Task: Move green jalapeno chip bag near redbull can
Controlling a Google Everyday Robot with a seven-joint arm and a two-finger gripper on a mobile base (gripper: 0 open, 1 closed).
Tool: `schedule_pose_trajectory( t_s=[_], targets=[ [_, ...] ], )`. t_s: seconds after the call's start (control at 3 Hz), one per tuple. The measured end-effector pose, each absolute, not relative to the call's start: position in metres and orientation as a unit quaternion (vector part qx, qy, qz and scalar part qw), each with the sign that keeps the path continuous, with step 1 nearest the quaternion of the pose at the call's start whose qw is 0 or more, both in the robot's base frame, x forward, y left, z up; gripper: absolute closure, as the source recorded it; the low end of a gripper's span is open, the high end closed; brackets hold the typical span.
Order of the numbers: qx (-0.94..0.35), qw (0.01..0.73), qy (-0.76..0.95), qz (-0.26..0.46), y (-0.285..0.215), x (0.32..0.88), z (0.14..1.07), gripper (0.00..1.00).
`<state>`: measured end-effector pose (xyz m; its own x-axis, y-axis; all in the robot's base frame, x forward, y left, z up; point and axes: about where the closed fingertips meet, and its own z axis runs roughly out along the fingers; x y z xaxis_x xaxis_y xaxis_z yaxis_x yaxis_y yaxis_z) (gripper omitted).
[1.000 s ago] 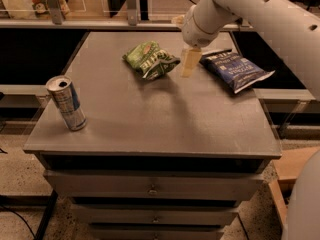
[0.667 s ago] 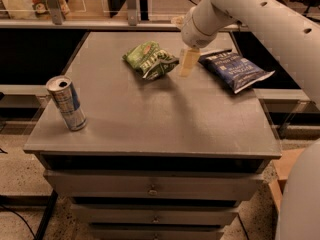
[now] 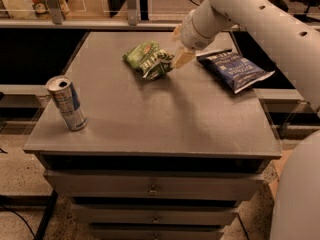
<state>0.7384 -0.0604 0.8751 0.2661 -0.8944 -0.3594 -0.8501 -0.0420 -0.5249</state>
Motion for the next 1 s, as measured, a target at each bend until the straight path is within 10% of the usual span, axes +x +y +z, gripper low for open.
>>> schedule_pose_trajectory(
  t_s=[1.0],
  targets=[
    [-0.724, 0.333, 0.604, -0.028, -0.0552, 0.7389, 0.8674, 1.00]
  ],
)
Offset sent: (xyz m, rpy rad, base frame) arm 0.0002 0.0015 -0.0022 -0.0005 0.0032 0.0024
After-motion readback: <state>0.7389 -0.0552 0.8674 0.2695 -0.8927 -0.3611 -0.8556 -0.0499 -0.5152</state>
